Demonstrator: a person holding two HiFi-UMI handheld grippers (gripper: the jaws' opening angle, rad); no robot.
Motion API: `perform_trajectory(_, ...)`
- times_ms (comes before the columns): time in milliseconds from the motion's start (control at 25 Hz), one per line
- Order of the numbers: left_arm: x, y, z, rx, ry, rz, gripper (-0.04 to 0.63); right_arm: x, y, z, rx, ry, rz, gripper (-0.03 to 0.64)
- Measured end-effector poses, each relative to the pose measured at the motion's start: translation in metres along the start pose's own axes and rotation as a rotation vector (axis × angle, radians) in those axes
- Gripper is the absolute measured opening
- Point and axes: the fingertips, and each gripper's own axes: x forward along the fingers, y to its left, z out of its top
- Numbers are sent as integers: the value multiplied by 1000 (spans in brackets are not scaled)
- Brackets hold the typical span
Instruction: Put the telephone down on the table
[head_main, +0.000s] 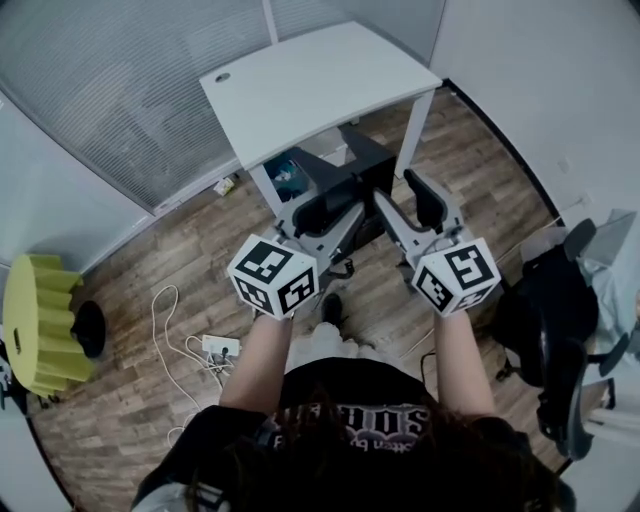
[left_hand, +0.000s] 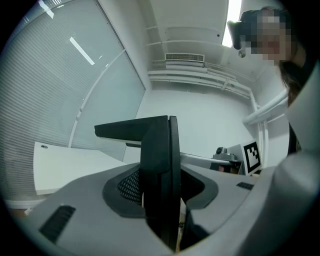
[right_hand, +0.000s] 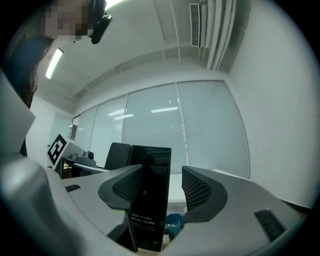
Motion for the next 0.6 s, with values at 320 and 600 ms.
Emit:
perform_trajectory(320, 42, 50, 15, -19, -4, -62, 168, 55, -34, -1, -3, 15, -1, 246)
perform_trajectory(600, 81, 108, 38, -19, 4, -104, 167, 119, -68, 7, 12, 14, 14, 245)
